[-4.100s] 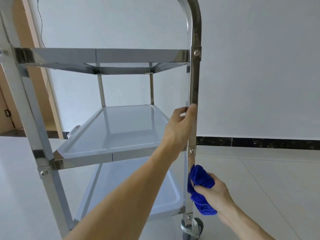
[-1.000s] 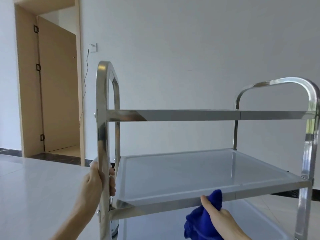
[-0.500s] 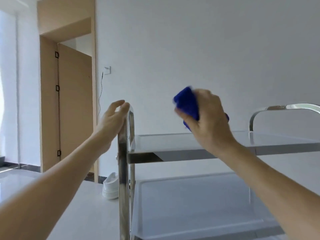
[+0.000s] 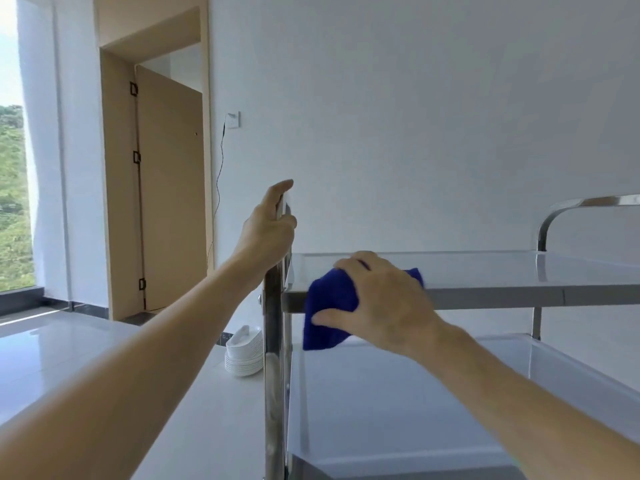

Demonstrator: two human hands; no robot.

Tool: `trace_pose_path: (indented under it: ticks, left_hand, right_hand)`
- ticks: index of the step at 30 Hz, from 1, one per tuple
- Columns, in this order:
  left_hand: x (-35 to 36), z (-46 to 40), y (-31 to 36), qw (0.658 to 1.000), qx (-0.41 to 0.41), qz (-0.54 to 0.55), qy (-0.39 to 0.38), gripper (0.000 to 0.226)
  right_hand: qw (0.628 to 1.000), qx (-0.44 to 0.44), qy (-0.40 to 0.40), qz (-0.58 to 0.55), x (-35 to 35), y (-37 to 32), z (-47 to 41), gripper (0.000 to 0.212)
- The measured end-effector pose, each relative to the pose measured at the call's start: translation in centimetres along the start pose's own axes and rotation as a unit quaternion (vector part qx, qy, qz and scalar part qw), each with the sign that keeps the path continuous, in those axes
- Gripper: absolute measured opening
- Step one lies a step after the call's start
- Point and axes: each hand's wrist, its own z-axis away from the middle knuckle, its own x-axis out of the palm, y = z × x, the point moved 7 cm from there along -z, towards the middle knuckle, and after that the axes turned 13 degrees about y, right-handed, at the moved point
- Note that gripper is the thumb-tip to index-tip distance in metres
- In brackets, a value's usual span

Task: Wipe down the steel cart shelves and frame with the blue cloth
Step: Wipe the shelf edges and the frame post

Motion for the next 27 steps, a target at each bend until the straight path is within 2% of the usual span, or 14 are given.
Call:
trace_pose_path:
  ticks: [4, 7, 12, 16, 19, 22, 27]
  left_hand:
    - [-0.4, 0.0, -0.5, 1.000, -0.005, -0.009, 0.007, 0.064]
    - [-0.8, -0.5, -0.9, 1.000, -0.002, -0.009, 0.022, 0.064]
    - [-0.7, -0.2, -1.0, 0.999, 0.035, 0.000, 0.020, 0.056]
    - [-0.3, 0.1, -0.8, 0.999, 0.046, 0.010, 0.006, 0.055]
    - [-0.2, 0.6, -0.5, 0.998, 0.068, 0.011, 0.009, 0.058]
    - [-0.4, 1.0, -0.4, 0.996, 0.082, 0.005, 0.031, 0.054]
    - [-0.6, 0.8, -0.8, 0.995, 0.093, 0.006, 0.039, 0.049]
  right_hand:
    - [0.998, -0.036, 0.046, 0.031, 2.8, -5.5, -1.7, 0.082]
    - [0.998, -0.044, 0.033, -0.005, 3.0, -5.3, -2.0, 0.076]
    - [0.998, -0.059, 0.005, -0.015, -0.2, 2.1, -0.2, 0.070]
    - [0.999, -0.018, 0.050, -0.004, -4.0, 9.8, 2.5, 0.069]
    - [0.997, -0.017, 0.071, 0.025, -4.5, 11.3, 2.9, 0.066]
    - [0.994, -0.050, 0.084, 0.054, -3.1, 8.3, 2.1, 0.065]
    - [0.983, -0.142, 0.094, 0.067, 1.1, -1.3, -0.1, 0.067]
